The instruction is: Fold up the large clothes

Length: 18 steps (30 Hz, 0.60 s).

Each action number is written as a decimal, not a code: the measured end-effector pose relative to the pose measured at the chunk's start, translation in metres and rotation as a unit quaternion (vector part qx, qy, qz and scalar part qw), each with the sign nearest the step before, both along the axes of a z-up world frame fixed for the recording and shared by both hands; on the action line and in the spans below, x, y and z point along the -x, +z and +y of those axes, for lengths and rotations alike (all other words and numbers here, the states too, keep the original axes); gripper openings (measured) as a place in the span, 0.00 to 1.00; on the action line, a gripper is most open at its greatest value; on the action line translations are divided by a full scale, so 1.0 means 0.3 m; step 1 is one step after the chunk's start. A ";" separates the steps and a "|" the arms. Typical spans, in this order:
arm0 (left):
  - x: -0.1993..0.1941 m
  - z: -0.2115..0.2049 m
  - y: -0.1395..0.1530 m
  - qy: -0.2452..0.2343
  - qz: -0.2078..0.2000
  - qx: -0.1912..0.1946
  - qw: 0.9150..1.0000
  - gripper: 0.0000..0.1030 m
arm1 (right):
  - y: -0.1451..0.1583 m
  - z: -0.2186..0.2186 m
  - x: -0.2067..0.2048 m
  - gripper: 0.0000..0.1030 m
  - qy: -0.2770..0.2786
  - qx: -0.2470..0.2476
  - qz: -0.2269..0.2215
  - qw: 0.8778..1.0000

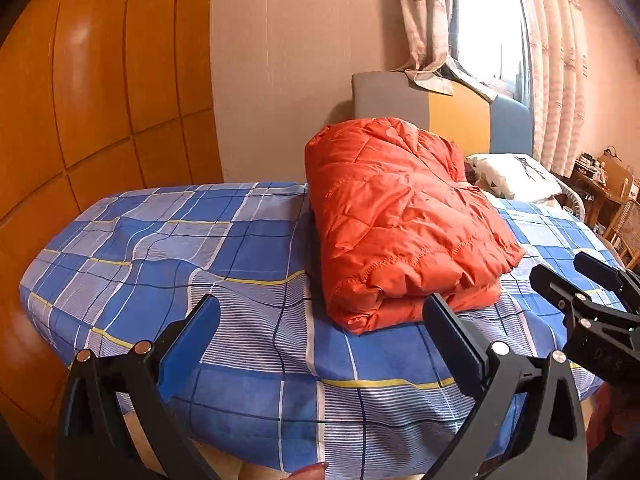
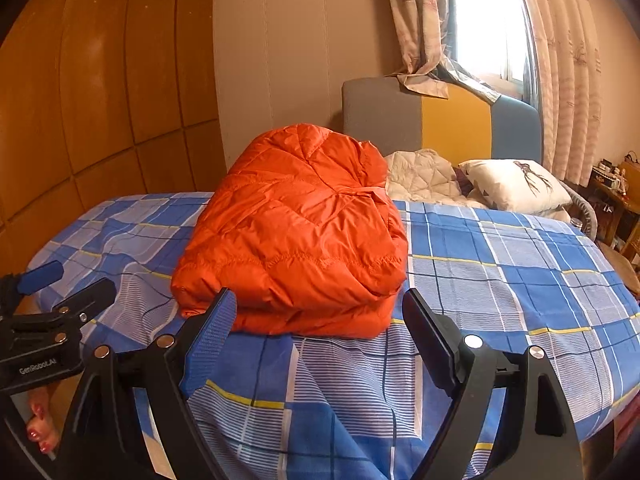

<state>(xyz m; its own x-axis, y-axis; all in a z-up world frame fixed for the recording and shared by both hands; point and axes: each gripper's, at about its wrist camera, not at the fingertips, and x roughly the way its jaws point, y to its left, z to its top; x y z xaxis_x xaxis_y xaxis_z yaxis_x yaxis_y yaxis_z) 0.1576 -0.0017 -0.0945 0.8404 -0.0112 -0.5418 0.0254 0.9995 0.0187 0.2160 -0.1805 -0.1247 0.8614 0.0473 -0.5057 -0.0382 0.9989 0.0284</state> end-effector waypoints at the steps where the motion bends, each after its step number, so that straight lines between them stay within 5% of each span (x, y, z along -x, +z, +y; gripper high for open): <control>1: 0.002 0.000 0.000 0.001 -0.001 0.000 1.000 0.98 | -0.002 0.000 0.001 0.82 -0.001 0.002 0.000 1.000; 18: -0.003 0.002 -0.020 0.001 0.011 0.000 1.000 0.98 | -0.010 -0.012 0.010 0.82 -0.001 0.000 0.005 1.000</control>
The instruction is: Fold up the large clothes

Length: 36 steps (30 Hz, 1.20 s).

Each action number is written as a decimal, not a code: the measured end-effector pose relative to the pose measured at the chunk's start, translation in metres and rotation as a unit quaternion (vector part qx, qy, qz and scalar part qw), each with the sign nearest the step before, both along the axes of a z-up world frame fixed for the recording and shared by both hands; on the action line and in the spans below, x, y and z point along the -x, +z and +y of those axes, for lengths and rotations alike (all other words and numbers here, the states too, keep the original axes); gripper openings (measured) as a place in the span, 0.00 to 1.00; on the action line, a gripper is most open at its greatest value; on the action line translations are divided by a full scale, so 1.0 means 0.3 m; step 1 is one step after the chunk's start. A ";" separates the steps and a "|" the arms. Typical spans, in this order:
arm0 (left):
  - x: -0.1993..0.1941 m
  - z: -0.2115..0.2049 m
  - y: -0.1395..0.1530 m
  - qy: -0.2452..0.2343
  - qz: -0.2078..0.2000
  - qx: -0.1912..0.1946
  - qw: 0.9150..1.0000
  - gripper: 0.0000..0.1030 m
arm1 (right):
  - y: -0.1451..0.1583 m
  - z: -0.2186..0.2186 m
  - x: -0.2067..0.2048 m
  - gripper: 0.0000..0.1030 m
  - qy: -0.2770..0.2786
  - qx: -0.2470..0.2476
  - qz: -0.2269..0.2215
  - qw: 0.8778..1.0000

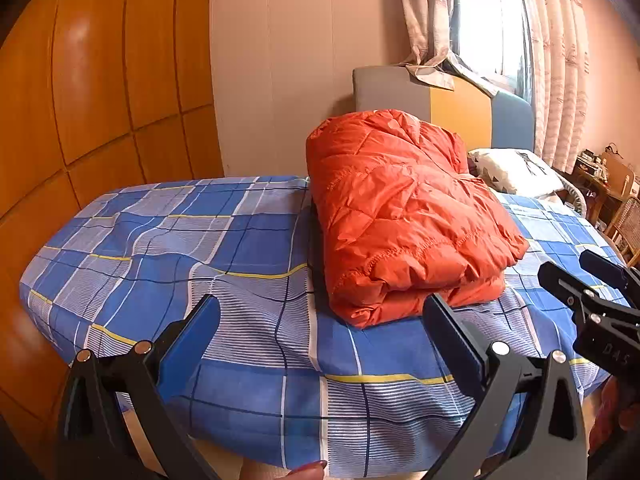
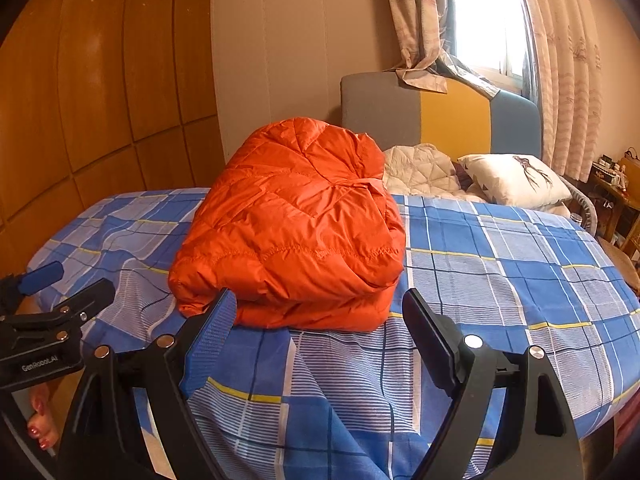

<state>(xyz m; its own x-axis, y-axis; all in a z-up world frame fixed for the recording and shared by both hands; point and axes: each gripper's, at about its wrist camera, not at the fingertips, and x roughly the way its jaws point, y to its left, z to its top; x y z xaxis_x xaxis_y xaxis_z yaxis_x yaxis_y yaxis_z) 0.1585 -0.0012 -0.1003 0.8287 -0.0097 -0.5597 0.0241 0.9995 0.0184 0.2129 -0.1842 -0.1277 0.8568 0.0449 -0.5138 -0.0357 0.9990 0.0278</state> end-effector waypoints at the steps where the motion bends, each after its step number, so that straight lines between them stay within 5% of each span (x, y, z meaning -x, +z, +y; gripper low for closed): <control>1: -0.001 -0.001 -0.001 0.000 0.001 0.000 1.000 0.98 | -0.002 0.002 -0.002 0.82 0.000 0.001 0.002 1.000; 36: -0.002 -0.007 -0.005 -0.004 0.006 0.003 1.000 0.98 | -0.013 -0.009 0.000 0.82 0.005 0.000 0.015 1.000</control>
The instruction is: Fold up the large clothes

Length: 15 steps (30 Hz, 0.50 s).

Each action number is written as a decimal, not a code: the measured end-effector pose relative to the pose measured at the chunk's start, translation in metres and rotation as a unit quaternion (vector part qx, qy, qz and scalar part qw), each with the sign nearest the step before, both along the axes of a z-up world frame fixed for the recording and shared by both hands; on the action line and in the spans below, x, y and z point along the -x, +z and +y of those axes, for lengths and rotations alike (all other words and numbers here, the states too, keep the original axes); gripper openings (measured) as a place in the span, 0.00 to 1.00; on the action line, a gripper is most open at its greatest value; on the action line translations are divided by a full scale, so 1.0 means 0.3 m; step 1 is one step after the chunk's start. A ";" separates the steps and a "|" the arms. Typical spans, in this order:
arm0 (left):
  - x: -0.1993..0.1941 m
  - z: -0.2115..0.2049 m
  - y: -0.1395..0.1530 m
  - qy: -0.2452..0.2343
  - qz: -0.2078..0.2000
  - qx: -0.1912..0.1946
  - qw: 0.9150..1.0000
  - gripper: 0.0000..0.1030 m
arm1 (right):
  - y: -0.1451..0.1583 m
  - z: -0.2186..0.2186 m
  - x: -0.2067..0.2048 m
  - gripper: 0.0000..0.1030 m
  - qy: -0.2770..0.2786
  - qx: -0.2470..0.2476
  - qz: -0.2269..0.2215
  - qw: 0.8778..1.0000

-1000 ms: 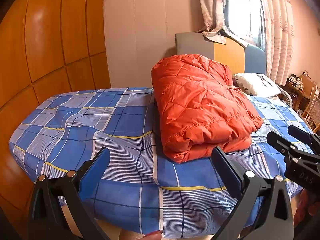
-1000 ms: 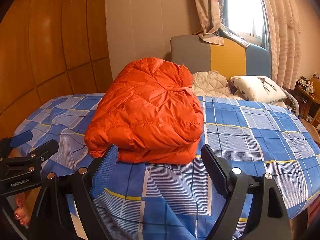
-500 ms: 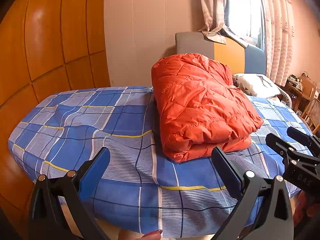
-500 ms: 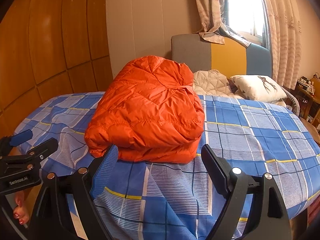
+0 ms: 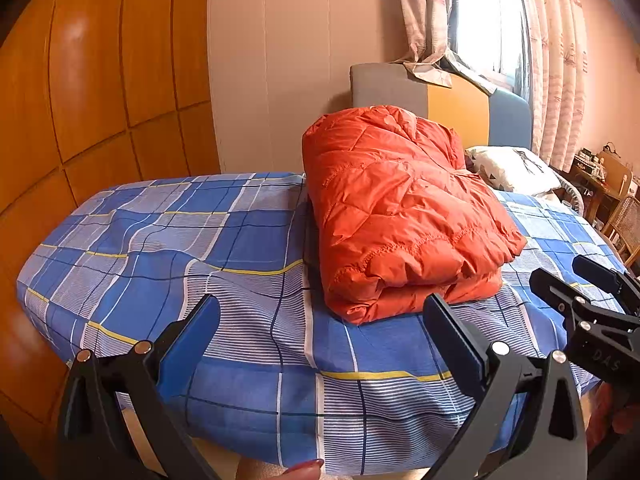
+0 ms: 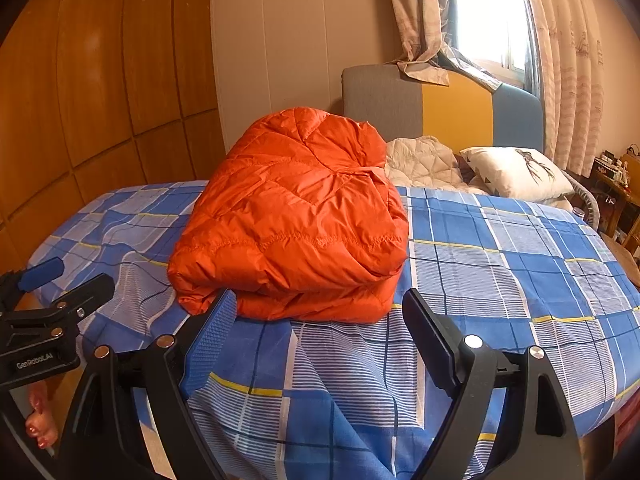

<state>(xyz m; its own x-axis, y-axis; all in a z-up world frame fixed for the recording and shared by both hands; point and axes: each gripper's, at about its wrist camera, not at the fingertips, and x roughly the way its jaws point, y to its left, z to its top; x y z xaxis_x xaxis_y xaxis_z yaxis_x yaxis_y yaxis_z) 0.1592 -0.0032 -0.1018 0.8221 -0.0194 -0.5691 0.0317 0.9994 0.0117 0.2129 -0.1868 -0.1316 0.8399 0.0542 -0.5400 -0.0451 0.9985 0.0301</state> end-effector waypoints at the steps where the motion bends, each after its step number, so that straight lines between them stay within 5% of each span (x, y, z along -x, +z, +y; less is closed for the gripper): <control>1: 0.000 -0.002 0.000 0.000 0.000 -0.001 1.000 0.98 | 0.000 -0.001 0.001 0.82 0.000 0.000 0.000 1.000; 15: -0.002 0.005 -0.004 0.002 0.005 0.004 1.000 0.98 | 0.005 0.003 -0.002 0.82 0.005 0.002 -0.003 1.000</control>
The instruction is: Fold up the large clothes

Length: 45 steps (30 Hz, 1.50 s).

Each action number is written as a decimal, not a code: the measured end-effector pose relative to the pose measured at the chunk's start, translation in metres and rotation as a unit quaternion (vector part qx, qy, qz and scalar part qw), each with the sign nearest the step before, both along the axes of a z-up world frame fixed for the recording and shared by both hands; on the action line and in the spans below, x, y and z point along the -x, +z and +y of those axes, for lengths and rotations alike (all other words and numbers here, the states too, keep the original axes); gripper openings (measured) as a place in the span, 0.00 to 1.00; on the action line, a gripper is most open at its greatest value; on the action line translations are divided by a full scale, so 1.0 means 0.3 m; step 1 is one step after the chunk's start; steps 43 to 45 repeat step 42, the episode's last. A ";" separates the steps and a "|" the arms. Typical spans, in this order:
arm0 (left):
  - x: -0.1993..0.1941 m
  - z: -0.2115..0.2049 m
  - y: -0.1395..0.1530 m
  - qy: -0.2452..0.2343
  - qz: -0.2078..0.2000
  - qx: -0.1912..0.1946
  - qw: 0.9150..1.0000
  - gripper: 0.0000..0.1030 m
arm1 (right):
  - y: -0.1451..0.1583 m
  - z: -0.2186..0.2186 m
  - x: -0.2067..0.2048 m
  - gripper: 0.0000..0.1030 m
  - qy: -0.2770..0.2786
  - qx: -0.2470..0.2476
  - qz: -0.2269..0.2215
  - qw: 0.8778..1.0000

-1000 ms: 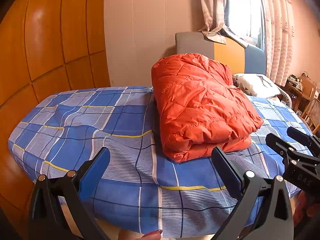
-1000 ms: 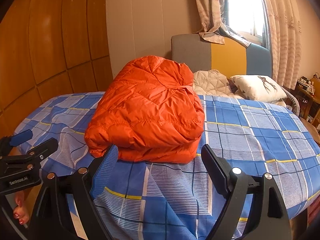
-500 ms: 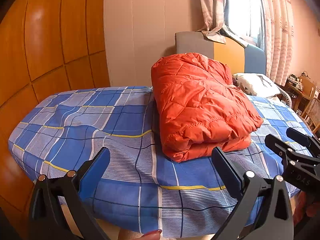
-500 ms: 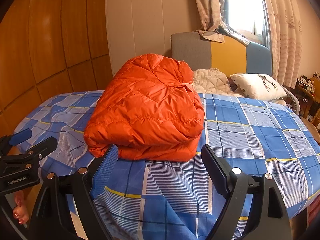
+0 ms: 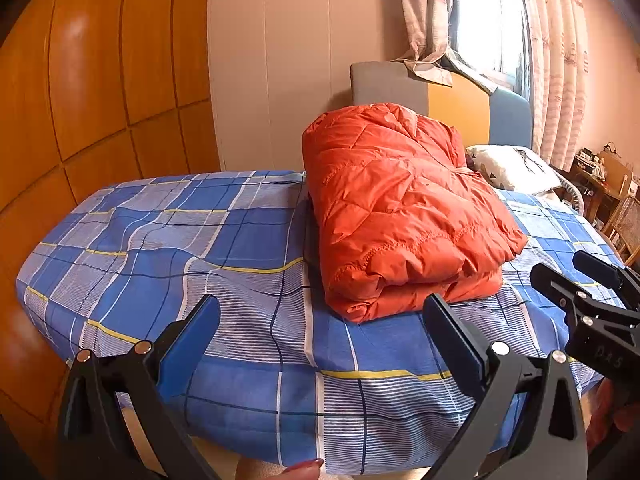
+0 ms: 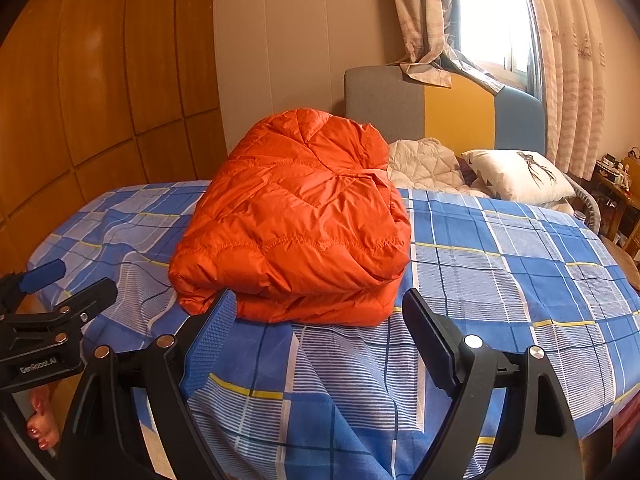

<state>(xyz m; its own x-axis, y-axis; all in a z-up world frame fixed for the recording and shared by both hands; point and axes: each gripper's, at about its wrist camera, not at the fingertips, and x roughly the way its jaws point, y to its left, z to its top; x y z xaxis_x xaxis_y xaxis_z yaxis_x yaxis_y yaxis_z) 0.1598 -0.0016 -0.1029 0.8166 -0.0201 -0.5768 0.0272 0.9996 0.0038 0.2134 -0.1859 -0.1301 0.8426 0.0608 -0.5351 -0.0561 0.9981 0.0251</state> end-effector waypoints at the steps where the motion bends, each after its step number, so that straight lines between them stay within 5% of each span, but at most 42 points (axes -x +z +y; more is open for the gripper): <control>1: -0.001 0.001 0.001 0.002 0.000 0.001 1.000 0.98 | -0.001 0.000 0.000 0.82 -0.001 0.001 0.001 1.000; 17: 0.000 0.002 0.006 0.005 -0.005 -0.002 1.000 0.98 | -0.007 0.004 -0.006 0.82 0.000 0.003 0.001 1.000; 30: 0.005 0.026 -0.007 0.037 0.004 0.032 0.999 0.98 | -0.019 0.003 -0.006 0.82 0.002 0.000 0.006 1.000; 45: -0.040 0.066 -0.064 0.060 0.055 0.043 0.996 0.98 | -0.053 -0.036 -0.032 0.82 -0.003 -0.020 0.020 1.000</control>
